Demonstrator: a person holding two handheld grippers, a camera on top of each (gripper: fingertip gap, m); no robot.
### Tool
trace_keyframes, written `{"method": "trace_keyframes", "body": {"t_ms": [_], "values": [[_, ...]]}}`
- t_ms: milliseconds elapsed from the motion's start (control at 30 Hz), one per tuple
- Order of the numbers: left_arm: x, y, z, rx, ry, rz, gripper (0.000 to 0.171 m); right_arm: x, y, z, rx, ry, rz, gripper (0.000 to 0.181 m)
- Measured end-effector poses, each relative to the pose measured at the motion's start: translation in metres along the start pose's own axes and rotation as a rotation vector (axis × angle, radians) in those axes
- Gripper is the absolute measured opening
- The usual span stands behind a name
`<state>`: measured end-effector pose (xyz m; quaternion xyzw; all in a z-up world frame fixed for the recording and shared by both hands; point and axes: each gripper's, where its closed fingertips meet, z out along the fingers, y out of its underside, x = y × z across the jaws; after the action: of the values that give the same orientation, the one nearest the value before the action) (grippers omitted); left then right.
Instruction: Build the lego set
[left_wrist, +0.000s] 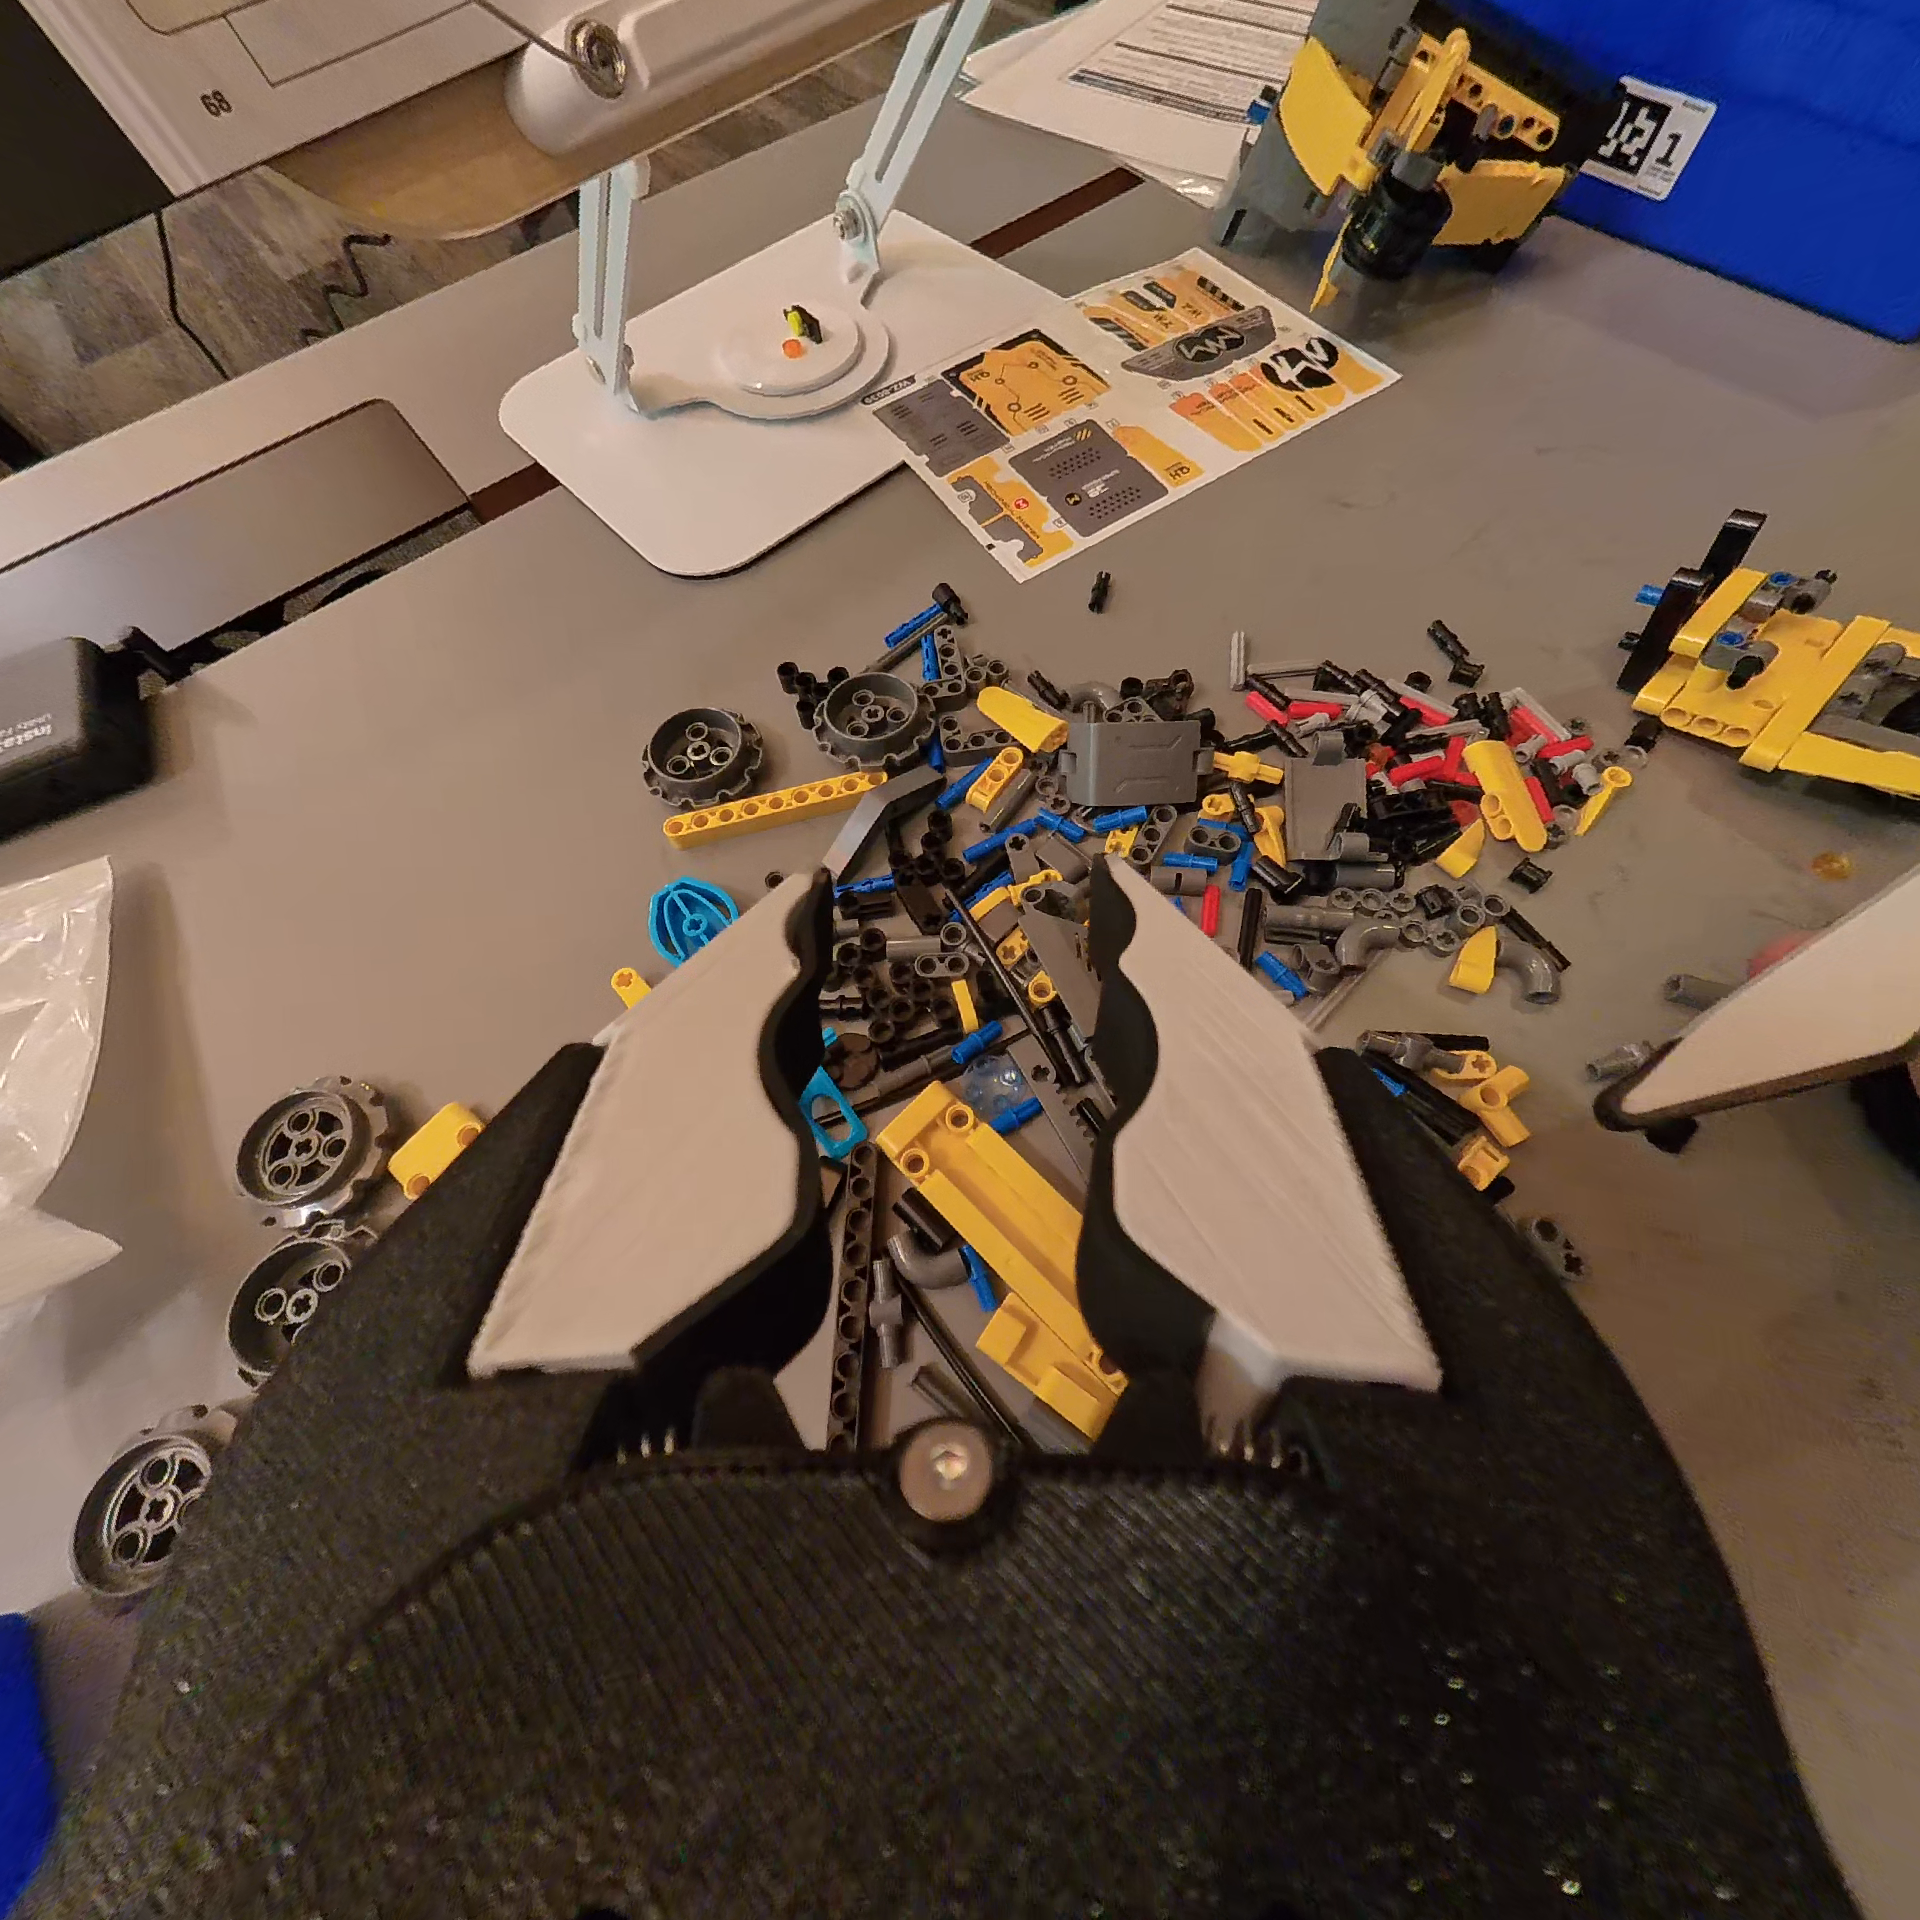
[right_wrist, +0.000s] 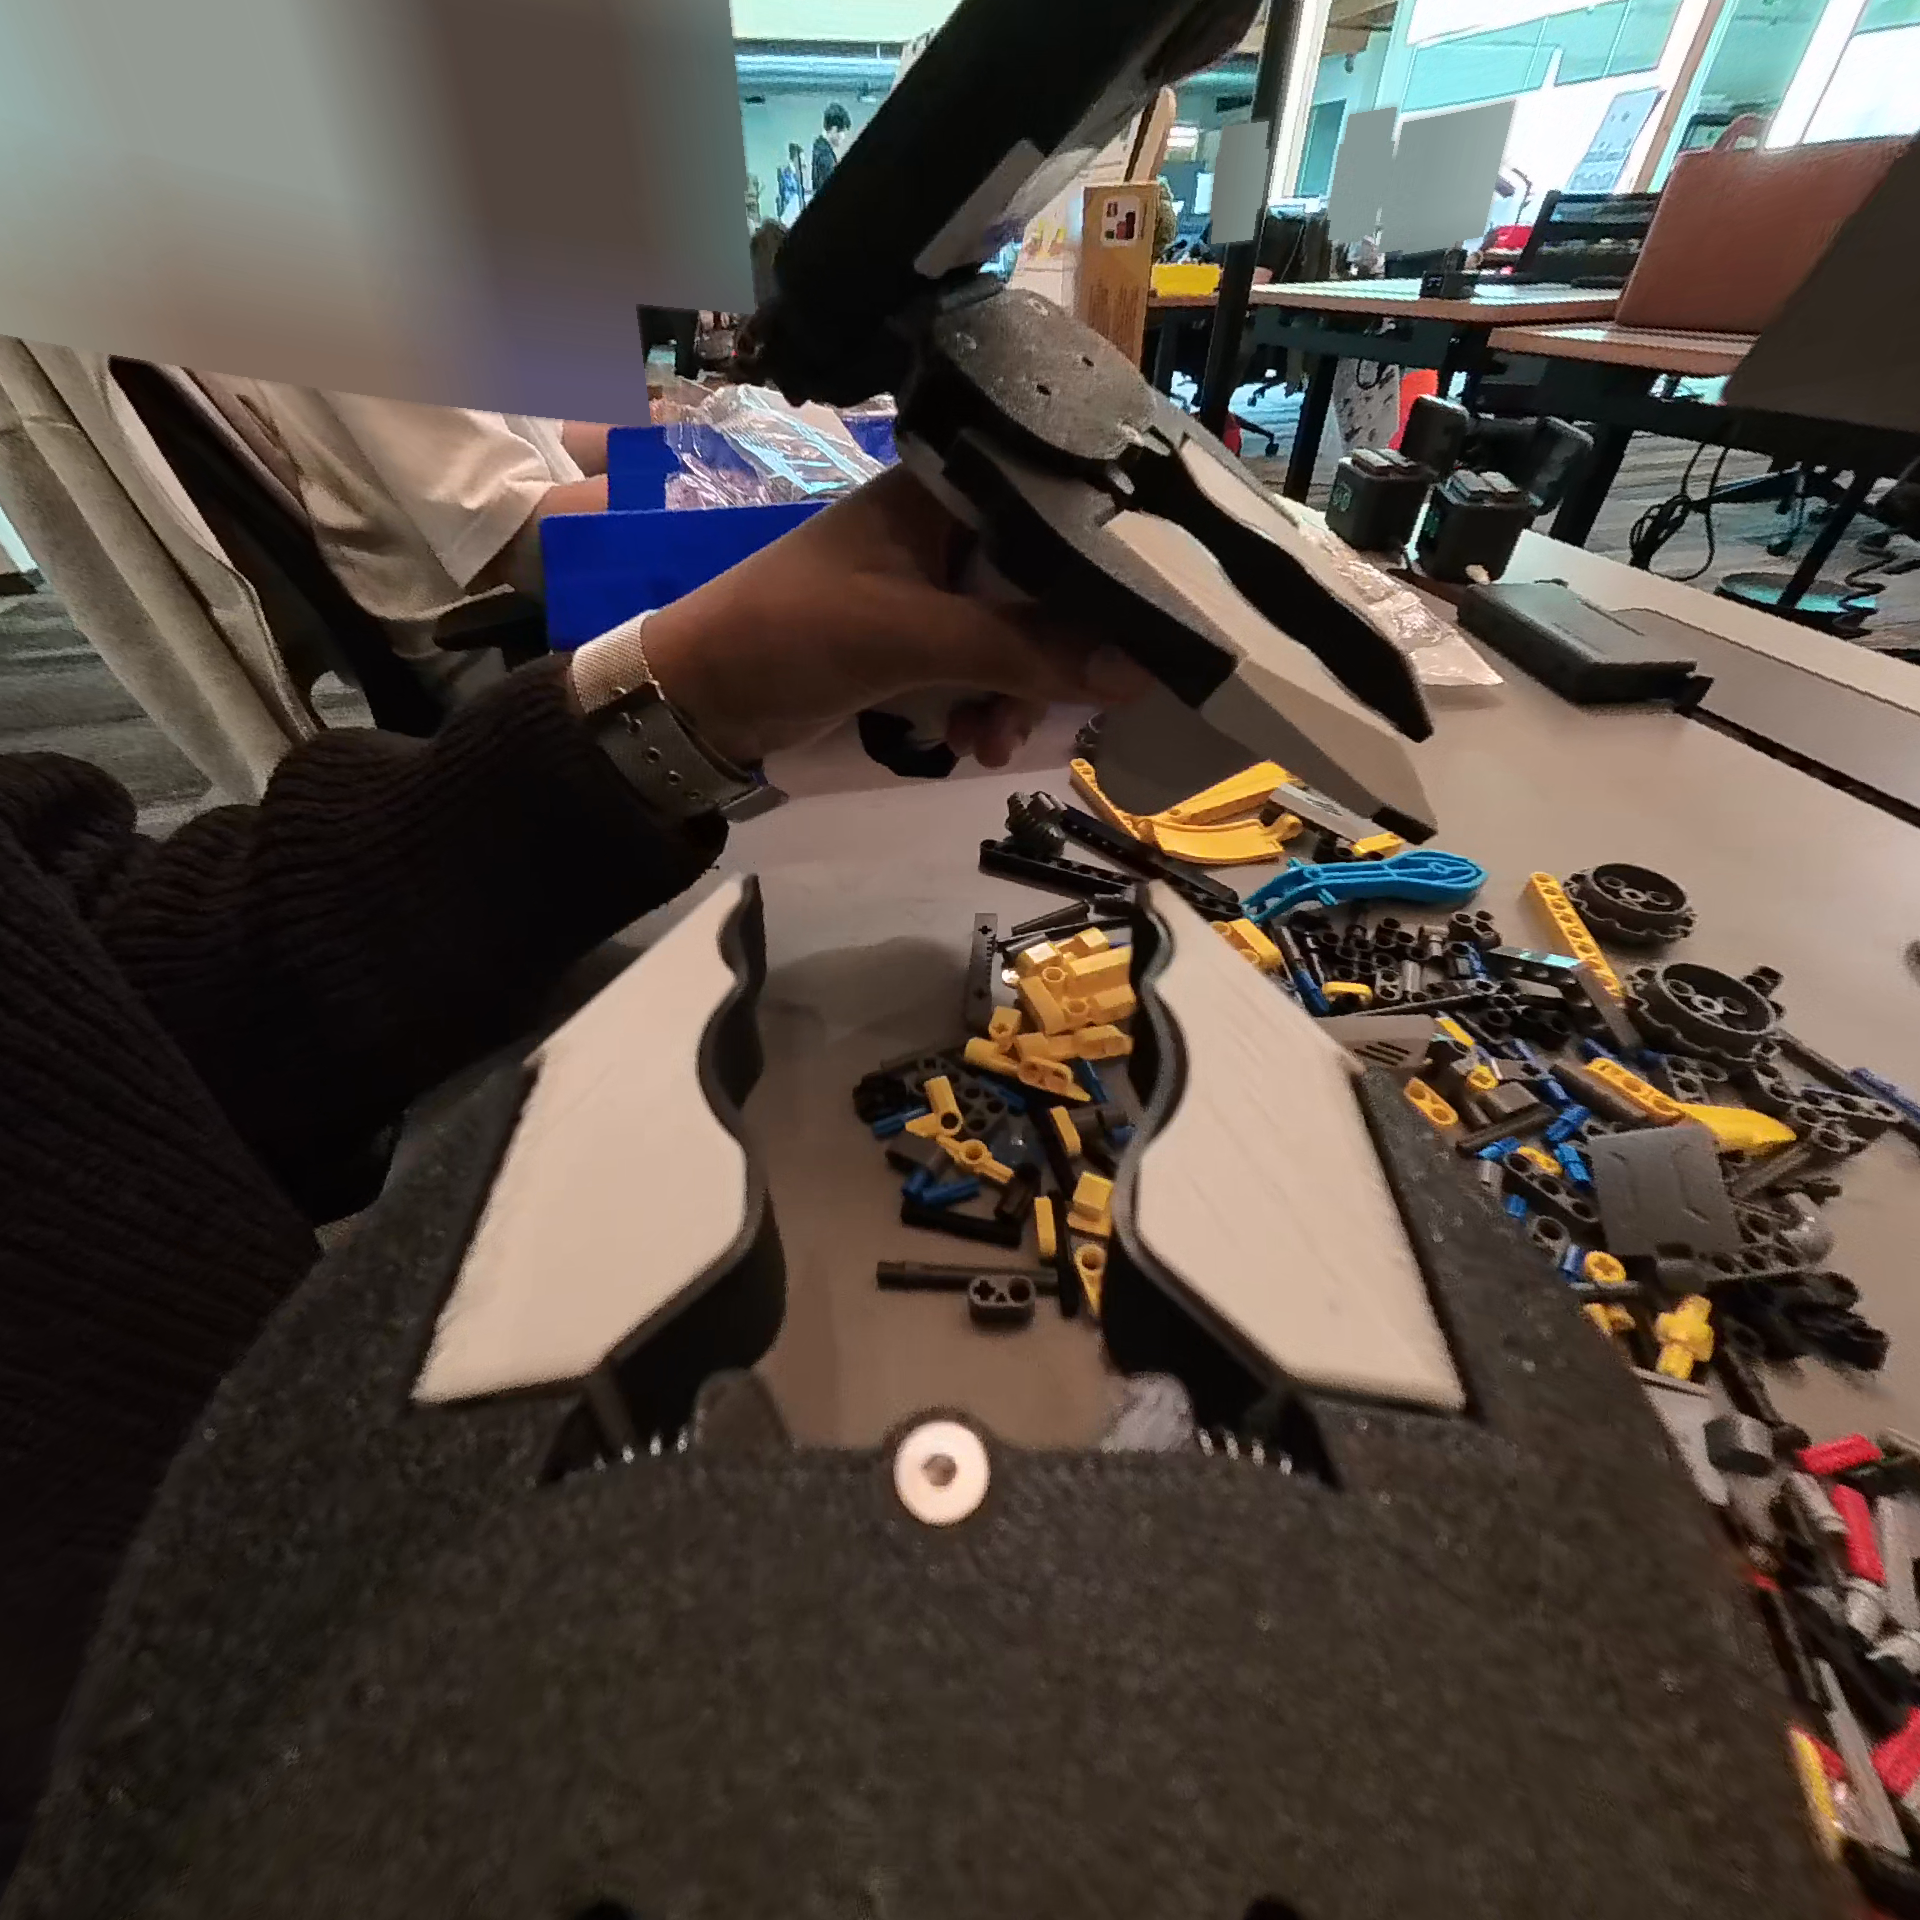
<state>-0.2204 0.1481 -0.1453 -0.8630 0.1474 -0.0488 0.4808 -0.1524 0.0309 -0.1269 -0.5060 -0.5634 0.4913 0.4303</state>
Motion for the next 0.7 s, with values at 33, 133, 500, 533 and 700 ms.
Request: {"method": "trace_keyframes", "body": {"t_ms": [33,133,500,533,700], "values": [[0.000,0.000,0.000,0.001,0.000,0.000,0.047,0.000,0.001,0.000,-0.005,0.001,0.001,0.071],[0.000,0.000,0.000,-0.001,-0.001,0.000,0.047,0.002,0.002,0.000,-0.012,0.001,0.017,0.071],[-0.003,0.000,-0.002,0.007,-0.009,-0.005,0.047,0.058,0.005,-0.018,-0.027,0.284,0.023,0.086],[-0.003,0.000,-0.002,0.006,-0.010,-0.005,0.047,0.065,0.005,-0.022,-0.031,0.326,0.013,0.085],[-0.011,0.007,-0.001,-0.031,-0.047,0.010,0.047,0.077,0.021,-0.024,-0.121,0.371,0.011,0.045]]}}
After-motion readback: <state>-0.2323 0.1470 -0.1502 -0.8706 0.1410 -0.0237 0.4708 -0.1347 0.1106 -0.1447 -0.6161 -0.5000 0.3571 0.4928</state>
